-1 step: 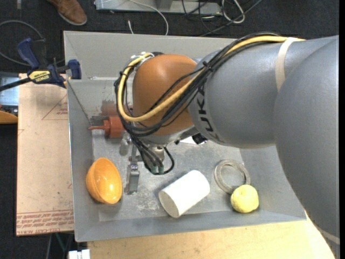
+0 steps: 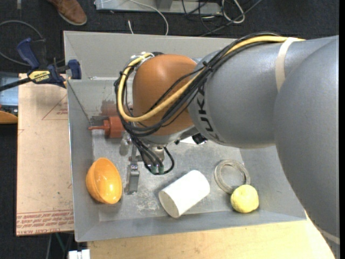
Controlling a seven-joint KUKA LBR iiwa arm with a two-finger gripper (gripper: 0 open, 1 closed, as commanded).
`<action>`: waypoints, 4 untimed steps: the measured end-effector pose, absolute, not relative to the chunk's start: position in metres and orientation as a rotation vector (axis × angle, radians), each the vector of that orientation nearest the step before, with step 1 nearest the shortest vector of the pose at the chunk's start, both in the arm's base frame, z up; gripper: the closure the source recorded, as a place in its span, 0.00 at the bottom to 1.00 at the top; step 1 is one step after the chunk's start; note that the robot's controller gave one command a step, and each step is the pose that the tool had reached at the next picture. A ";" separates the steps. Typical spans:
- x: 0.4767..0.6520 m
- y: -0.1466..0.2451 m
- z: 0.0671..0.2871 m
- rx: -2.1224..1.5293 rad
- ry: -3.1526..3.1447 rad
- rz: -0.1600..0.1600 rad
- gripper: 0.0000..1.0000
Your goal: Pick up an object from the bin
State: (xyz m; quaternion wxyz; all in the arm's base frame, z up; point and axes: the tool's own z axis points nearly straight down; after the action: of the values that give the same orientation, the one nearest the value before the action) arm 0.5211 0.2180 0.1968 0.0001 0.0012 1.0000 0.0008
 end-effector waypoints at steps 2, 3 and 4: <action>0.502 0.234 0.170 0.178 3.134 0.005 0.00; 0.511 0.190 0.148 0.162 3.140 0.003 0.00; 0.518 0.166 0.165 0.627 3.079 0.007 0.00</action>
Offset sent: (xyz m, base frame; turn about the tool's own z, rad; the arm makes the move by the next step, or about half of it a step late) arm -0.0063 0.0178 -0.0282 0.3037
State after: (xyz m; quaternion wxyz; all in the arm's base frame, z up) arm 0.5181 0.1658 0.1652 -0.0001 0.1994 0.9799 0.0023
